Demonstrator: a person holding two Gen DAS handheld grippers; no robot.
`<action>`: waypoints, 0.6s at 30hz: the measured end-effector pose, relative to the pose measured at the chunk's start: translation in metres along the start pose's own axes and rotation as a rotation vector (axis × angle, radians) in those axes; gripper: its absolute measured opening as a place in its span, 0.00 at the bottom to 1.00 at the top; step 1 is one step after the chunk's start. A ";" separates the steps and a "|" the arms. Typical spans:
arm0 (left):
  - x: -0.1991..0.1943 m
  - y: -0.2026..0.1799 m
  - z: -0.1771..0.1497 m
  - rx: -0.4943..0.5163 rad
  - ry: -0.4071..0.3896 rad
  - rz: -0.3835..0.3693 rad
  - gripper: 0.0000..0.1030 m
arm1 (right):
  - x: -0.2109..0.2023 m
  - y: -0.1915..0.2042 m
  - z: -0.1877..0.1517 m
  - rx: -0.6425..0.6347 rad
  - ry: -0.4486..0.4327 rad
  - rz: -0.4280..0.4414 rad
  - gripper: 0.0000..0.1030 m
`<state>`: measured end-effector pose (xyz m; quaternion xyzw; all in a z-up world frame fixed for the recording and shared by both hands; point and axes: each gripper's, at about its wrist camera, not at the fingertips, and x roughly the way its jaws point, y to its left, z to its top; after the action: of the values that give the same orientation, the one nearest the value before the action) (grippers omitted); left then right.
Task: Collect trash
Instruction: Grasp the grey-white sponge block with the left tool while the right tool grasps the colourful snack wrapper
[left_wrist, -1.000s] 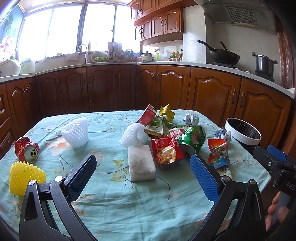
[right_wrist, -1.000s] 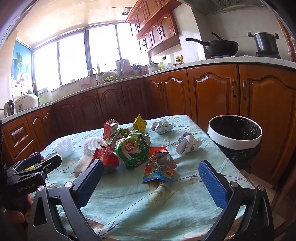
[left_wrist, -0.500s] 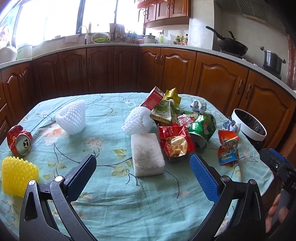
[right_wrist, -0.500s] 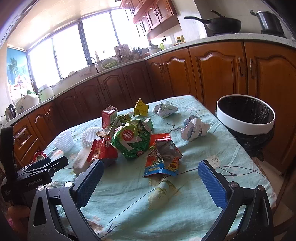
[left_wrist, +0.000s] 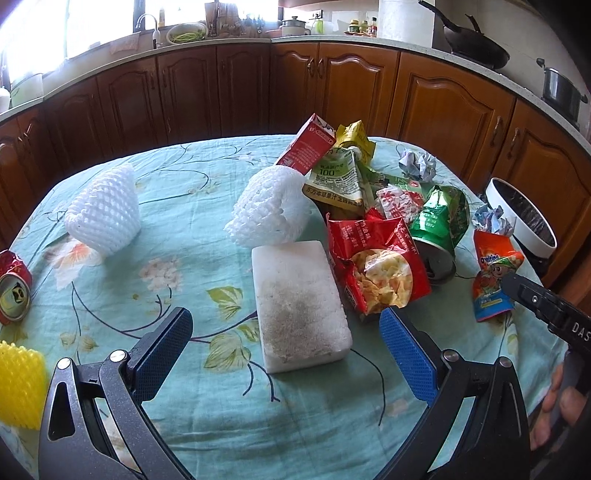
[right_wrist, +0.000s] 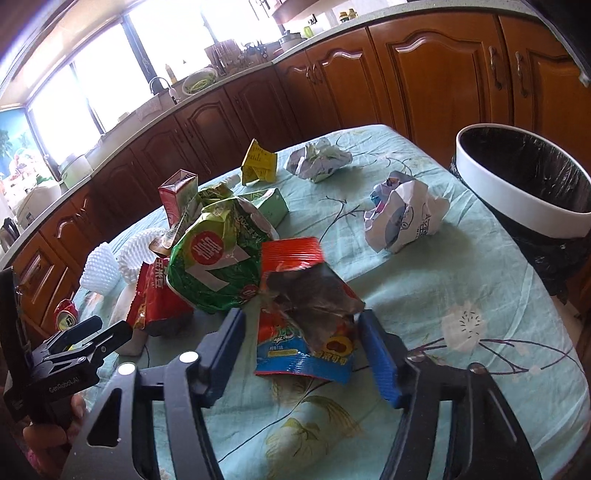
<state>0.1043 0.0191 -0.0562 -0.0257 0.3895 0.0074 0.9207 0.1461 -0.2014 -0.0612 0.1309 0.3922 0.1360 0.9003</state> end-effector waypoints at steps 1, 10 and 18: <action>0.003 -0.001 0.001 0.002 0.005 -0.002 0.97 | 0.002 -0.001 0.000 0.004 0.009 0.005 0.32; 0.015 0.002 -0.003 -0.006 0.048 -0.074 0.50 | -0.009 0.004 -0.004 -0.012 -0.023 0.052 0.00; -0.021 0.005 -0.009 0.002 -0.033 -0.094 0.48 | -0.026 0.013 -0.006 -0.051 -0.052 0.075 0.00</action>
<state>0.0826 0.0234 -0.0474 -0.0426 0.3725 -0.0358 0.9264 0.1225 -0.1978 -0.0432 0.1261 0.3598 0.1760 0.9076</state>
